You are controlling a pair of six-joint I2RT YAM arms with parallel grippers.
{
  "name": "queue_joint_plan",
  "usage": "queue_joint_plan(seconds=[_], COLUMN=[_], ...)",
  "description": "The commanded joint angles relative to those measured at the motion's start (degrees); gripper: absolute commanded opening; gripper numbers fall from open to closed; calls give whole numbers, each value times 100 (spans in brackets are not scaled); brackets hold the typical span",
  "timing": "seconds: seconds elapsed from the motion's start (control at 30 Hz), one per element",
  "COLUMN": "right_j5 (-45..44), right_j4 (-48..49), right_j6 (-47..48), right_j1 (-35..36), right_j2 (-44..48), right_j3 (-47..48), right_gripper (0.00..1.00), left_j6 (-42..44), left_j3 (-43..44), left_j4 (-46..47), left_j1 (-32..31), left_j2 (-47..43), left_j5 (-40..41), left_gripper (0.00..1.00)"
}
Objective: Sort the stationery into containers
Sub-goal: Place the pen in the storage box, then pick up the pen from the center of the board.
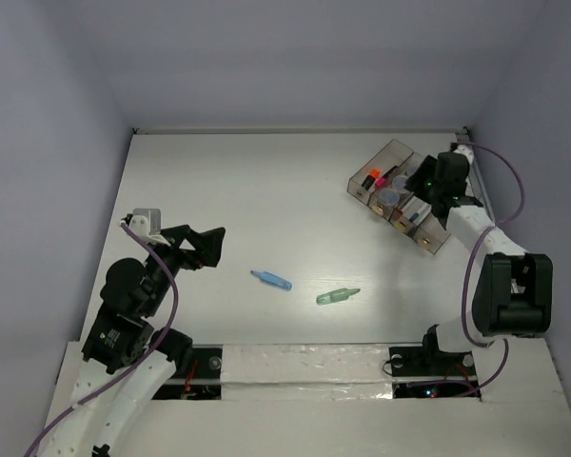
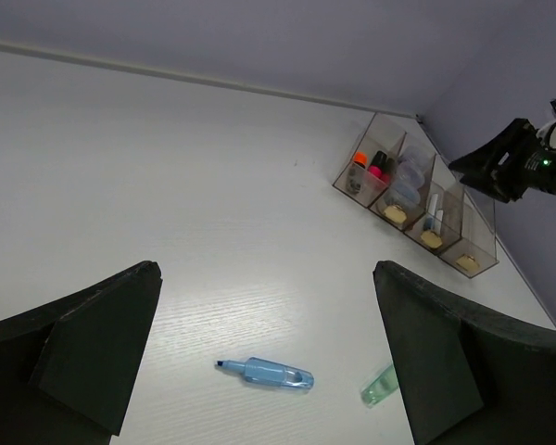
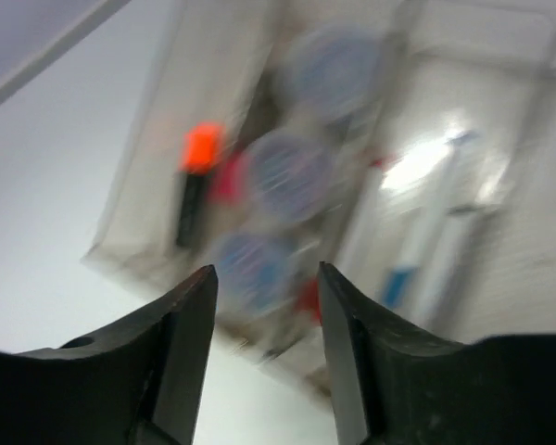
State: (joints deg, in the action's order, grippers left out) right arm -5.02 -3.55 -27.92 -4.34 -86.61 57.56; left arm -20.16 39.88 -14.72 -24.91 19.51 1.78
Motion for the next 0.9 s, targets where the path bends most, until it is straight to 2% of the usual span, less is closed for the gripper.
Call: queue_joint_plan(seconds=[0.0,0.03,0.07,0.13,0.17,0.23,0.3,0.33,0.37,0.43,0.47,0.67,0.87], right_j5=[1019,1220,1275,1327,1345,1258,1196,1300,1328,1258,1266,1292,977], right_j4=[706,715,594,444,373,128,-119,-128,-215,-400,-566,-638,-349], right_j6=[164,347,410,637,717,928,1052,1191,1280,1464,1535,1825,1825], right_j1=[1125,1868,2232,2970,3618,4158,4728,4888,5029,5328,5408,6005,6190], right_j2=[443,452,417,312,189,48,-75,-84,-102,-172,-207,-567,-840], right_j3=[-438,-517,-474,-439,-413,-360,-289,-307,-307,-280,-289,-570,-544], right_gripper=[52,46,40,37,31,31,37,41,52,60,67,71,70], left_j6=[83,83,83,74,74,65,56,56,48,48,48,39,30], left_j3=[-6,2,2,11,11,11,20,20,29,29,29,29,29], left_j4=[303,303,294,286,286,277,268,242,242,233,233,233,233], left_j1=[56,56,56,56,56,56,56,56,56,56,108,109,109], left_j2=[62,62,53,44,44,44,71,88,88,115,123,167,185], left_j5=[-46,-11,6,85,112,155,208,252,270,288,296,332,323], left_gripper=[99,99,99,99,99,99,99,99,99,99,99,99,99])
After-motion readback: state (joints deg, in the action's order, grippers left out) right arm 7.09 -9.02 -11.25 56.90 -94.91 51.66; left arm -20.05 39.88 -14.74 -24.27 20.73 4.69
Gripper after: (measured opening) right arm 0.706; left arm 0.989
